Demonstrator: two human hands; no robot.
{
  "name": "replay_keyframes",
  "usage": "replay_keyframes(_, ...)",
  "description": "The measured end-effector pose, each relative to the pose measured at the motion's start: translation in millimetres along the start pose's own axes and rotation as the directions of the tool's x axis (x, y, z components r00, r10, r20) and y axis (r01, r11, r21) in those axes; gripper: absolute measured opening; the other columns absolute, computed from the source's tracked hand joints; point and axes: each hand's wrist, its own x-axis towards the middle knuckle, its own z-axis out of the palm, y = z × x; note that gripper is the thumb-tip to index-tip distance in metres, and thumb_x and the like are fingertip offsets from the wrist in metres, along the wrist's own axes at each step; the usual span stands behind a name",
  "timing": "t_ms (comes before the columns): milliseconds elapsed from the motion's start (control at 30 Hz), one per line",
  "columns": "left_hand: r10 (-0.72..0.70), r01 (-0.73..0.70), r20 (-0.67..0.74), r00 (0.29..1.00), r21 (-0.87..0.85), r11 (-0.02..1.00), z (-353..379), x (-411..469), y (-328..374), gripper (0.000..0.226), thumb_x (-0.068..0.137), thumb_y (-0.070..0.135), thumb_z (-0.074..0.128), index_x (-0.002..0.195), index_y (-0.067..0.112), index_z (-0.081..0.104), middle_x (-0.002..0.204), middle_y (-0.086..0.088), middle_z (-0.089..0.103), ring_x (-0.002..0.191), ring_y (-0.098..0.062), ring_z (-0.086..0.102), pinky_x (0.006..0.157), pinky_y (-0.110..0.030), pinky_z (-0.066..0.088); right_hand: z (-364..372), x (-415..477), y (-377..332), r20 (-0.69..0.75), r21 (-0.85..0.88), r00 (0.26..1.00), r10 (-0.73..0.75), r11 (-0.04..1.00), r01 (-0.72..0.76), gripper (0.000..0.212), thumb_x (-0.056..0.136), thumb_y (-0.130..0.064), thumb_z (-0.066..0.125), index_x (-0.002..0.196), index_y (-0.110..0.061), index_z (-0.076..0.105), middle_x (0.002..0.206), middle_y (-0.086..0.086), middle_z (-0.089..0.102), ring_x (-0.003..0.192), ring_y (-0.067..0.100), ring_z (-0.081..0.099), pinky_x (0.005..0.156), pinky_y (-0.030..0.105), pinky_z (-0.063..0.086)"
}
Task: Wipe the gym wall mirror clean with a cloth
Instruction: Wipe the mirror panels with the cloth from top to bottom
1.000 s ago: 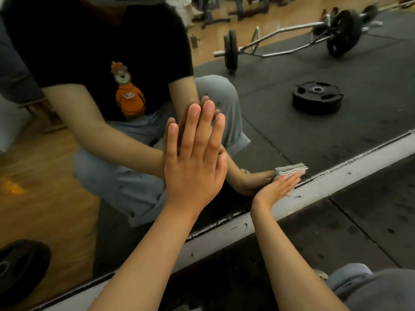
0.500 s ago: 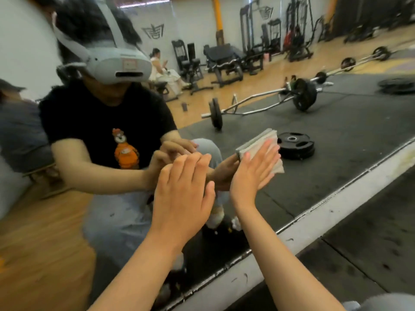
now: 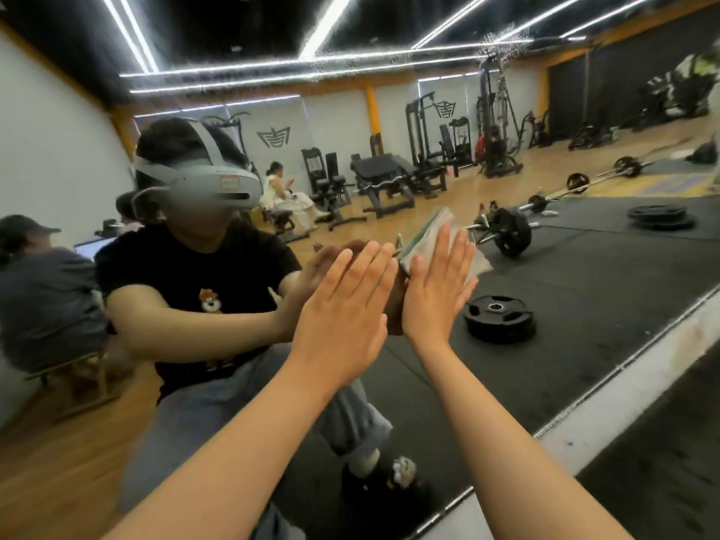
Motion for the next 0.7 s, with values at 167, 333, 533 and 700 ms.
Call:
replay_keyframes(167,0.059,-0.060,0.080,0.995,0.014,0.998,32,-12,46,0.076,0.087,0.035,0.053,0.151,0.002,0.029,0.160,-0.016,0.028,0.148,-0.029,0.022,0.123,-0.043,0.005,0,-33,68,-0.019,0.002,0.991,0.131,0.991,-0.131,0.052,0.091,-0.058,0.005,0.142,-0.052,-0.001,0.157,-0.016,-0.015,0.151,0.008,-0.012,0.120,0.045,-0.011)
replay_keyframes(333,0.061,-0.069,0.115,0.991,0.069,0.995,54,-35,65,0.076,0.094,0.034,0.043,0.156,-0.001,0.014,0.164,-0.017,0.010,0.152,-0.030,0.007,0.124,-0.044,0.000,4,-77,145,-0.048,0.051,0.950,0.307,0.951,-0.305,0.056,0.089,-0.058,0.006,0.144,-0.046,0.006,0.157,-0.018,-0.011,0.146,-0.001,-0.012,0.118,0.032,-0.012)
replay_keyframes(533,0.051,-0.061,0.066,0.996,0.147,0.987,62,-35,68,0.076,0.099,0.043,0.033,0.156,-0.002,0.008,0.163,-0.017,0.007,0.150,-0.030,0.007,0.123,-0.045,-0.002,7,-125,241,-0.055,0.047,0.775,0.629,0.777,-0.628,0.056,0.107,-0.040,0.018,0.157,-0.022,0.000,0.166,-0.002,-0.005,0.152,0.012,-0.004,0.122,0.038,-0.003)
replay_keyframes(700,0.060,-0.065,0.039,0.997,0.138,0.988,65,-36,68,0.075,0.101,0.043,0.033,0.156,-0.003,0.009,0.164,-0.017,0.010,0.150,-0.030,0.007,0.123,-0.046,-0.001,8,-145,268,-0.063,-0.014,0.638,0.768,0.638,-0.770,0.051,0.109,-0.033,0.015,0.158,-0.028,-0.002,0.167,-0.007,-0.003,0.153,0.013,-0.001,0.121,0.046,-0.004)
